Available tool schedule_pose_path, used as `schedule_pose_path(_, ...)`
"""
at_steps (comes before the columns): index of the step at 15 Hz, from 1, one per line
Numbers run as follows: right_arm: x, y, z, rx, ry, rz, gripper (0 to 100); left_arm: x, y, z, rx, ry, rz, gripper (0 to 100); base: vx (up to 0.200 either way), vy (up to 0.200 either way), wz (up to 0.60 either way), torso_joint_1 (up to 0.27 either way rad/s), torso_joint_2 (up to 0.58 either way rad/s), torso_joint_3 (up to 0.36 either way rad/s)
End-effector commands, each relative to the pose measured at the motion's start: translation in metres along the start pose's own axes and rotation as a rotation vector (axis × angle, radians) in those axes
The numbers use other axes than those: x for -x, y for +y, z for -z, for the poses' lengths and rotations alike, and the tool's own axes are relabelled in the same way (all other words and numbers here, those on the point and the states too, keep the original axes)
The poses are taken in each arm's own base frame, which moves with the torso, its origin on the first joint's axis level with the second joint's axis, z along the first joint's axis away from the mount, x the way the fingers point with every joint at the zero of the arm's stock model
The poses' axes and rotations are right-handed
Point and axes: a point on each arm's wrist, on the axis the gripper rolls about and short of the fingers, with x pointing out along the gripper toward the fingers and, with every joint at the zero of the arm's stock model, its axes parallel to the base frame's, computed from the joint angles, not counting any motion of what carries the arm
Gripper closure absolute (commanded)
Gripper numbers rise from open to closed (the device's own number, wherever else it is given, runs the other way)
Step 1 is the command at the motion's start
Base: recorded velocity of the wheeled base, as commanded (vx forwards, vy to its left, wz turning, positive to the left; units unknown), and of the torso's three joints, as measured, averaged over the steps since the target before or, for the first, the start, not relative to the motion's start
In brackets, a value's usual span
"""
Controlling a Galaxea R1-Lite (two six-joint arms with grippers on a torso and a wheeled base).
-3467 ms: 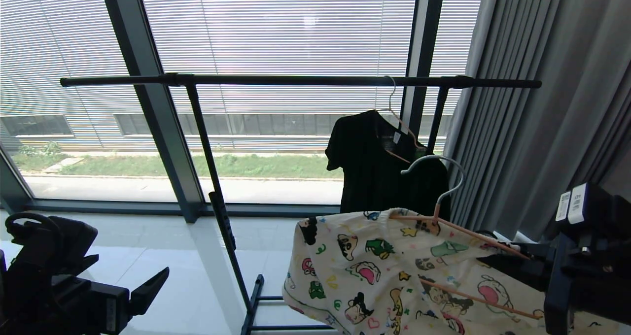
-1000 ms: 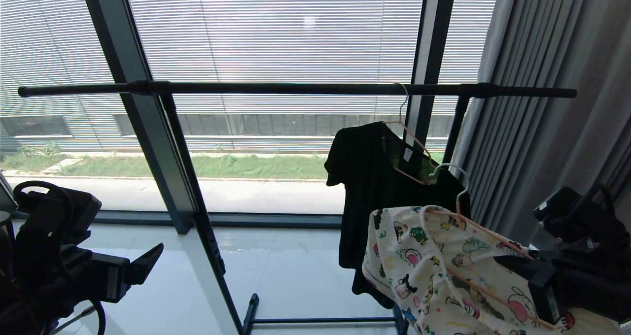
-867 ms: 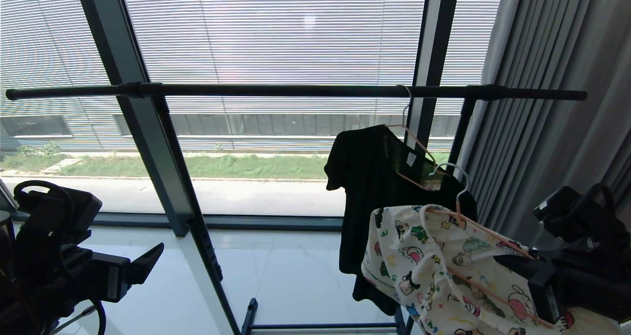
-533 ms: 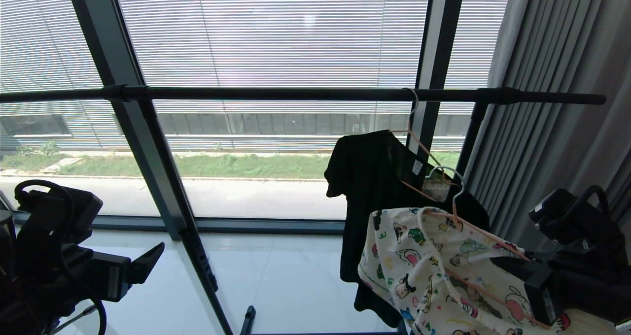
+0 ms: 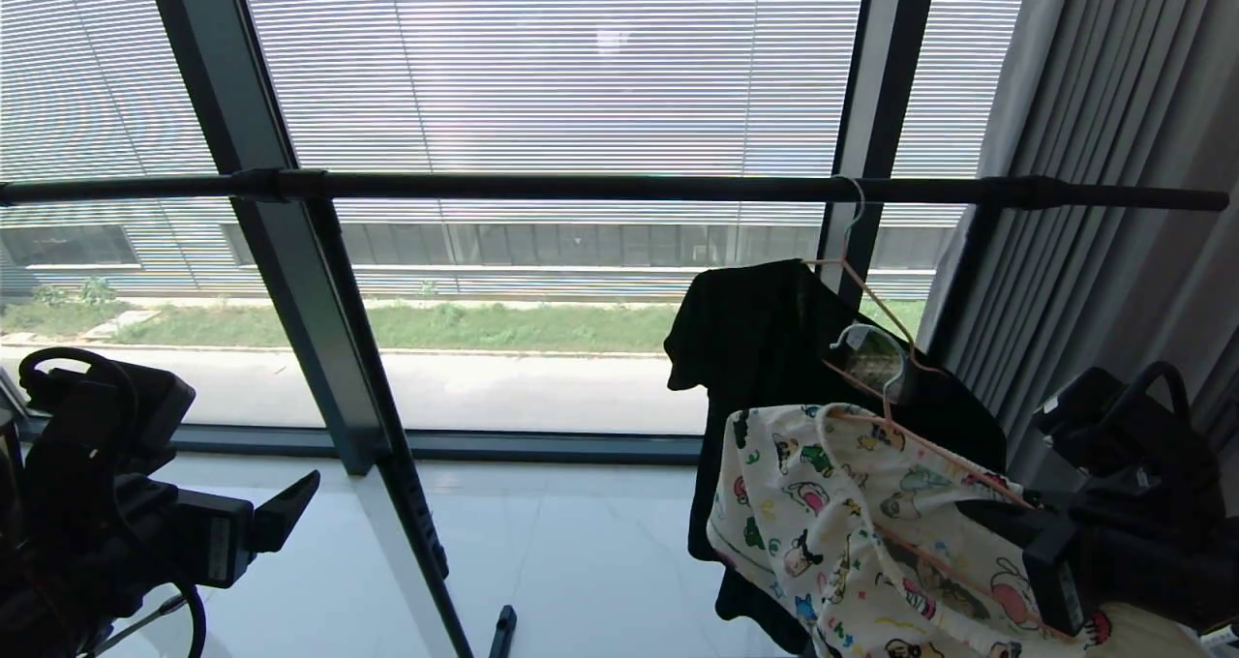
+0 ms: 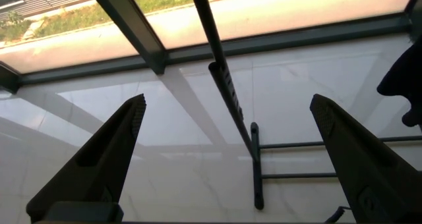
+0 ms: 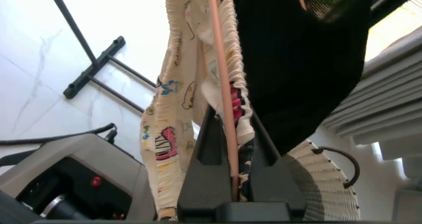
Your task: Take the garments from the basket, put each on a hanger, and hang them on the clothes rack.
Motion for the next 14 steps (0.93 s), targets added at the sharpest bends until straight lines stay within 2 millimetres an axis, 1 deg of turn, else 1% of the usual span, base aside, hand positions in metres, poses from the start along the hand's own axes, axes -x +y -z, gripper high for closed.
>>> schedule_pose_path(1,0.000,0.000,0.000,0.000,0.000,0.001,100,0.000,0.000,0.000,-0.001,0.001,0.000,0,0.000,0.200,0.00,-0.007,0.00,-0.002)
schedule_pose_path(5,-0.002,0.000,-0.001,-0.002,0.003,0.002,100,0.000,0.000,0.001,-0.002,0.003,0.001,0,0.000,0.000,0.00,0.000,0.00,0.000)
schedule_pose_path(7,-0.007,-0.001,-0.006,-0.004,-0.027,0.007,100,0.000,0.000,0.001,-0.007,0.004,0.001,0,0.000,0.000,0.00,0.000,0.00,0.000)
schedule_pose_path(8,-0.010,-0.001,-0.009,-0.005,-0.044,0.011,100,0.000,0.000,0.001,-0.005,0.003,0.001,0,0.200,0.000,0.00,0.002,0.01,0.007)
schedule_pose_path(11,-0.020,-0.002,-0.029,-0.012,-0.100,0.017,100,0.000,0.000,0.001,-0.006,0.002,0.002,0,0.200,0.000,0.00,-0.011,0.00,0.004)
schedule_pose_path(14,-0.019,-0.005,-0.037,-0.020,-0.126,0.030,100,0.001,-0.001,0.001,-0.008,-0.001,0.007,0,0.200,0.000,0.00,0.010,0.00,0.001)
